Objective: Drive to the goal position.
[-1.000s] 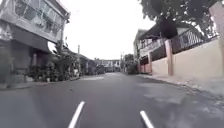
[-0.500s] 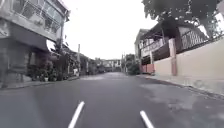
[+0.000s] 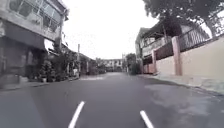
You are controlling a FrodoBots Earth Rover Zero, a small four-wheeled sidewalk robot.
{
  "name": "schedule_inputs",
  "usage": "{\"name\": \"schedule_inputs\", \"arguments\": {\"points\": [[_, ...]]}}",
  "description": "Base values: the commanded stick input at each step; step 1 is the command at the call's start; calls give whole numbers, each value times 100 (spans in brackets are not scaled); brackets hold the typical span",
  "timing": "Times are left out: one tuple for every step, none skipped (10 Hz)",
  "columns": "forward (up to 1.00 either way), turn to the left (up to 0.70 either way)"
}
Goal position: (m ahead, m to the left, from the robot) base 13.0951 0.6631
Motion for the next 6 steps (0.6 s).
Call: {"name": "schedule_inputs", "arguments": {"points": [[70,0],[70,0],[70,0],[70,-2],[70,-6],[70,-10]]}}
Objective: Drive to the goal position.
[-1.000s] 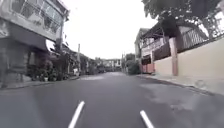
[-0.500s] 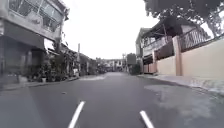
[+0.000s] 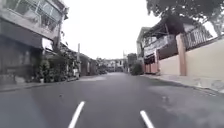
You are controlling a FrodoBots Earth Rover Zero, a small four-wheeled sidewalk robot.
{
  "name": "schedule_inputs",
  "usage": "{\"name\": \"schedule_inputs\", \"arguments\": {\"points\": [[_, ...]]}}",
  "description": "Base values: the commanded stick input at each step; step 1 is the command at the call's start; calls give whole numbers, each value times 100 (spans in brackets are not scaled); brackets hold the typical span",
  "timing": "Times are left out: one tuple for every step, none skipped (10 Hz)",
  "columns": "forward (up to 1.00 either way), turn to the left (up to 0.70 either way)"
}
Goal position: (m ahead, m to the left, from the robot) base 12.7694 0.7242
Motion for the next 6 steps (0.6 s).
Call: {"name": "schedule_inputs", "arguments": {"points": [[70,-33],[70,-35],[70,-35],[70,-11],[70,0],[70,0]]}}
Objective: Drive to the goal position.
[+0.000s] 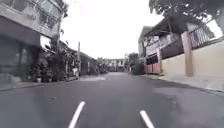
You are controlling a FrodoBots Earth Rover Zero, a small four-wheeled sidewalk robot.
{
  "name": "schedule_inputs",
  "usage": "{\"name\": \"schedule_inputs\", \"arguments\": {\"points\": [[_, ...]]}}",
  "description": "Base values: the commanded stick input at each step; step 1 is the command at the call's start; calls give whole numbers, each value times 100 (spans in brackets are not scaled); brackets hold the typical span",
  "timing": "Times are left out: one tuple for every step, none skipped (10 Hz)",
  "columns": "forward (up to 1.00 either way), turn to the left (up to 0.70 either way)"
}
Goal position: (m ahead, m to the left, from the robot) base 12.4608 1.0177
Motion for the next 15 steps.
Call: {"name": "schedule_inputs", "arguments": {"points": [[70,0],[70,0],[70,0],[70,0],[70,0],[70,0],[70,0],[70,0],[70,0],[70,0],[70,0],[70,0],[70,0],[70,0],[70,0]]}}
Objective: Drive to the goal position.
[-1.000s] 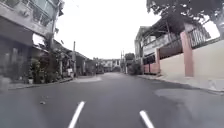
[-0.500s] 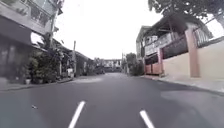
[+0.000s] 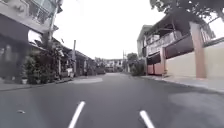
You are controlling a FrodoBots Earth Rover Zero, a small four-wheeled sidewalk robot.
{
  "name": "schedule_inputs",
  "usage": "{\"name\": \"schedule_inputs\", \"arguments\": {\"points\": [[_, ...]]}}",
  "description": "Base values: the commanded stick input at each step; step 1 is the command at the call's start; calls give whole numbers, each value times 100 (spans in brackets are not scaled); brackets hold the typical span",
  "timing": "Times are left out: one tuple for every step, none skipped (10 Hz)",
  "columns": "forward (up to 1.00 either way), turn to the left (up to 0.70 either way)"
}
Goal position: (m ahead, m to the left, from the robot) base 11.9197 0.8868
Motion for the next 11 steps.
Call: {"name": "schedule_inputs", "arguments": {"points": [[70,0],[70,0],[70,0],[70,0],[70,-1],[70,-16],[70,-29],[70,-35],[70,-35],[70,-35],[70,-29]]}}
